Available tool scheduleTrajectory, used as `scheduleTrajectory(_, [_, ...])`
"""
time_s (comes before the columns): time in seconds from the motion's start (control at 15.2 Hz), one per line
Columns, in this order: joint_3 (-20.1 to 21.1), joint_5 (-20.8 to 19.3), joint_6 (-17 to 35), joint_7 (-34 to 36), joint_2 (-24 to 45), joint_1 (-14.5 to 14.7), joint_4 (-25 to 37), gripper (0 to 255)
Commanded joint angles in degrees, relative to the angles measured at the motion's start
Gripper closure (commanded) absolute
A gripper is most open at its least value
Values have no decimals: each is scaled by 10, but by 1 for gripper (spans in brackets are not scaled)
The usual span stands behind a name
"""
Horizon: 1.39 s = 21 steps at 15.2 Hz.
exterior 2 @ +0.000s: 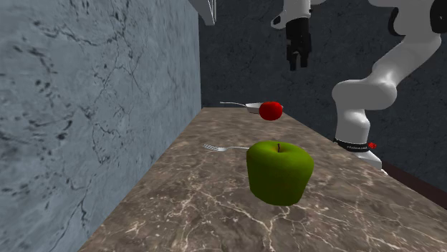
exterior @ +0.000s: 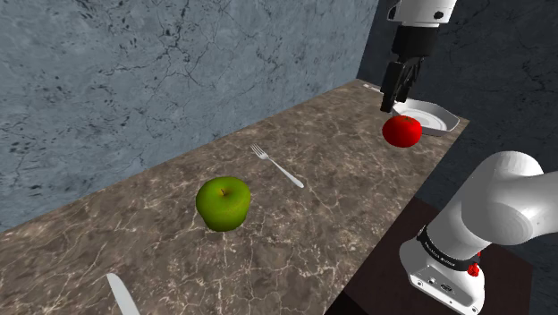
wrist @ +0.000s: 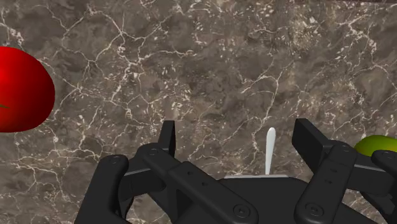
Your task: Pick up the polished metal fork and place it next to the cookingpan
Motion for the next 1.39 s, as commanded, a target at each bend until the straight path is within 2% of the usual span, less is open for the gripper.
scheduleTrajectory(0.0, [0, 0, 0, 0, 0, 0, 0, 0])
scheduleTrajectory(0.66, [67, 31, 209, 56, 131, 11, -37, 0])
scheduleTrajectory(0.99, [99, 31, 307, 87, 222, 12, -24, 0])
scheduleTrajectory(1.32, [128, 13, 392, 125, 324, 10, 11, 0])
